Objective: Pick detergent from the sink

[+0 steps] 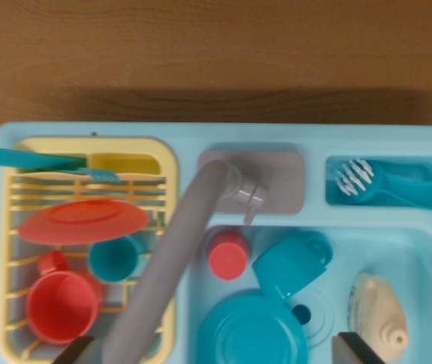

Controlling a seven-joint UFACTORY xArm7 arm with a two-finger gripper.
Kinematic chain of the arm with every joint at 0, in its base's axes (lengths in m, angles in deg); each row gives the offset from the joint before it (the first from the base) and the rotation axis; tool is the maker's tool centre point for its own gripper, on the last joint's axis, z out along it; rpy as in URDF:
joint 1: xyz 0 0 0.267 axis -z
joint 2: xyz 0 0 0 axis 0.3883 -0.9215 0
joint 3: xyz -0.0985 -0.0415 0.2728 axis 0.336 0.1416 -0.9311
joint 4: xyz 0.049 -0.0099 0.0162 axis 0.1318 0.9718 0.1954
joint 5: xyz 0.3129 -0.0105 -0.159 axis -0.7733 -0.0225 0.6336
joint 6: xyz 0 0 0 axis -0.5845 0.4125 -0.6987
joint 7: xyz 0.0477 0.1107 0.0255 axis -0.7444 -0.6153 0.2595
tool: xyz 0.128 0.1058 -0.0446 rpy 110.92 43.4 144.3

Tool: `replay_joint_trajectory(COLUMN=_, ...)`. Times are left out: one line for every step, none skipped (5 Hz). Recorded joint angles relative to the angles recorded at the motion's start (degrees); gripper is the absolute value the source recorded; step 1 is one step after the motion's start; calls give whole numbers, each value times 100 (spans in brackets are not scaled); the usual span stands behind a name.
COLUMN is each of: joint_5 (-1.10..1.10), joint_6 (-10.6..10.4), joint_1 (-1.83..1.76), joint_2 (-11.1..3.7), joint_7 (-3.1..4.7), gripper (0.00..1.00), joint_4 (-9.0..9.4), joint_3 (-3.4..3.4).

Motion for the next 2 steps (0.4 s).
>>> replay_joint_trajectory(joint_5=-20, joint_6=-232, joint_1=39, joint_2=-73, joint_7=118, gripper=0, joint_4=186, joint_3=47)
replay_joint_trajectory(joint_5=-20, joint_6=-232, joint_1=39, joint_2=-73, joint_7=118, gripper=0, joint_4=186, joint_3=47)
